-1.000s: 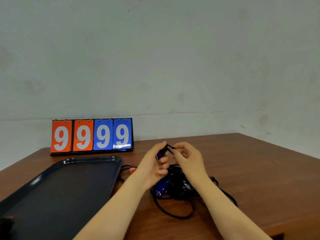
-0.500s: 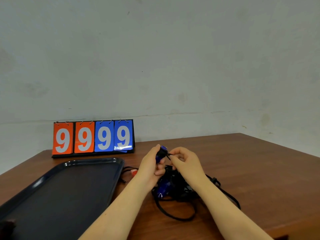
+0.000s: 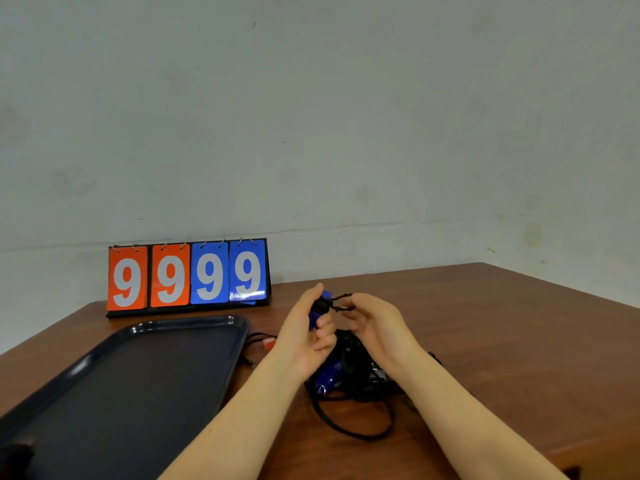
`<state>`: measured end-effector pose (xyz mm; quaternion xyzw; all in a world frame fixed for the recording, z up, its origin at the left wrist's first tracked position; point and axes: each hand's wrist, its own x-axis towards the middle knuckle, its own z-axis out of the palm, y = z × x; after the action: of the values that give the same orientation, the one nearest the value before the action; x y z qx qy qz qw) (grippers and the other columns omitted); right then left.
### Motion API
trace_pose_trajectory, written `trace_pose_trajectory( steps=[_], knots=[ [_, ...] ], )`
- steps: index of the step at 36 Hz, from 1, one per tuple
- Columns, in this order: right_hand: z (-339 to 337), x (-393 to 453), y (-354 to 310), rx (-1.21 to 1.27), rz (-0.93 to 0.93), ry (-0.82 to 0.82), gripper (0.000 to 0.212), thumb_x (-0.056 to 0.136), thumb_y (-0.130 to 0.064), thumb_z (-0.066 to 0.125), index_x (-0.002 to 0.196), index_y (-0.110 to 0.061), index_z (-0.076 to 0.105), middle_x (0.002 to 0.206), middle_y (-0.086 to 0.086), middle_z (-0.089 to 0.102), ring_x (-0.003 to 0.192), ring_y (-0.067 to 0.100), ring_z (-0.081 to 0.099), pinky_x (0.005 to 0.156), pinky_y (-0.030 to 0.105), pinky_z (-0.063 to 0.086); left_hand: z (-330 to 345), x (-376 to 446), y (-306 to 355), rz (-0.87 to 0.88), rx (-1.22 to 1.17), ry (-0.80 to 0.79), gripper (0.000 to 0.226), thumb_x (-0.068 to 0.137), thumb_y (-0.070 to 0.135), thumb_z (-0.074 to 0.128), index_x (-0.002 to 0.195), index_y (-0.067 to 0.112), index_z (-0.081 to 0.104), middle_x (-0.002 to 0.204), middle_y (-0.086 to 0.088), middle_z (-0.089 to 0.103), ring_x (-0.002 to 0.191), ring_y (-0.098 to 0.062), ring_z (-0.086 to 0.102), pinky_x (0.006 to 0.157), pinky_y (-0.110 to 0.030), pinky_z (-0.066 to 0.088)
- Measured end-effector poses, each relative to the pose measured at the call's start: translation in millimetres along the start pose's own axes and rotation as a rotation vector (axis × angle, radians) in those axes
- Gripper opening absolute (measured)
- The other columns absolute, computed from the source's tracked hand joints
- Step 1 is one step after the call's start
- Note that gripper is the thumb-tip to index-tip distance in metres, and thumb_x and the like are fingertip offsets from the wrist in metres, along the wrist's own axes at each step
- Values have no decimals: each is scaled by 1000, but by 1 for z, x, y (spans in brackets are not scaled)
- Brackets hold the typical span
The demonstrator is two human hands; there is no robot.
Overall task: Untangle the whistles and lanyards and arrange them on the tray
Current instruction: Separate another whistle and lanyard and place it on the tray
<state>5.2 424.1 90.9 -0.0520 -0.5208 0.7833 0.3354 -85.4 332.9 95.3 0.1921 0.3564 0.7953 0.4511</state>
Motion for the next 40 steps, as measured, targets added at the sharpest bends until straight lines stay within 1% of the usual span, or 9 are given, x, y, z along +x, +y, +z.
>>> trace_pose_trajectory(
  steps=[3,7,12,17,20,26,31,34,40],
  knots=[
    [-3,3,0,195,100,-30,17,95,-9,49,92,-1,63,81,6,63,65,11,53,47,19,39,3,3,-3,-25,-47,-3,26,85,33,64,84,9,52,52,2,32,35,-7,27,29,-16,18],
    [-6,6,1,172,102,-72,15,96,-12,48,87,-6,59,75,1,58,56,8,46,43,18,32,4,5,-3,-55,-152,31,31,88,33,61,76,5,54,54,3,33,34,-6,28,30,-16,18],
    [-4,5,4,-271,-37,-8,16,95,-10,50,83,-10,60,74,-2,56,52,6,39,48,20,31,0,2,-1,-24,-163,95,24,91,29,58,83,9,49,51,3,35,34,-6,28,29,-15,19],
    [3,-3,8,-752,-260,-56,12,92,-11,58,82,-18,58,66,-14,54,58,-2,47,58,12,42,-5,2,1,-27,-164,140,22,92,27,57,82,8,50,50,3,35,33,-6,27,29,-15,19],
    [1,-5,10,-832,-314,-46,15,92,-13,58,81,-22,57,59,-15,48,54,-2,40,56,12,39,-6,3,2,7,-52,122,22,95,30,54,87,9,51,51,2,35,34,-6,26,29,-15,18],
    [-7,-1,12,-1128,-458,28,14,94,-21,56,86,-33,57,83,-10,55,73,4,50,67,15,42,-9,6,2,31,32,112,23,98,29,46,101,8,54,54,0,35,38,-7,26,31,-15,18],
    [-10,0,12,-1321,-644,52,8,95,-21,54,94,-27,59,88,-17,50,82,0,47,69,12,39,-13,10,-1,131,302,123,21,97,28,53,106,9,54,53,2,39,40,-6,30,32,-15,20],
    [-15,3,13,-1359,-740,77,8,94,-18,56,95,-23,63,89,-15,52,84,-1,44,71,8,37,-11,11,-3,173,512,142,16,97,29,54,99,13,56,53,2,40,43,-8,29,34,-16,20],
    [-16,5,14,-1277,-737,75,8,93,-17,59,92,-23,65,89,-16,55,87,-1,48,73,10,41,-10,10,-4,199,678,133,18,96,30,55,87,15,54,54,1,38,42,-9,30,34,-17,21]
  ],
)
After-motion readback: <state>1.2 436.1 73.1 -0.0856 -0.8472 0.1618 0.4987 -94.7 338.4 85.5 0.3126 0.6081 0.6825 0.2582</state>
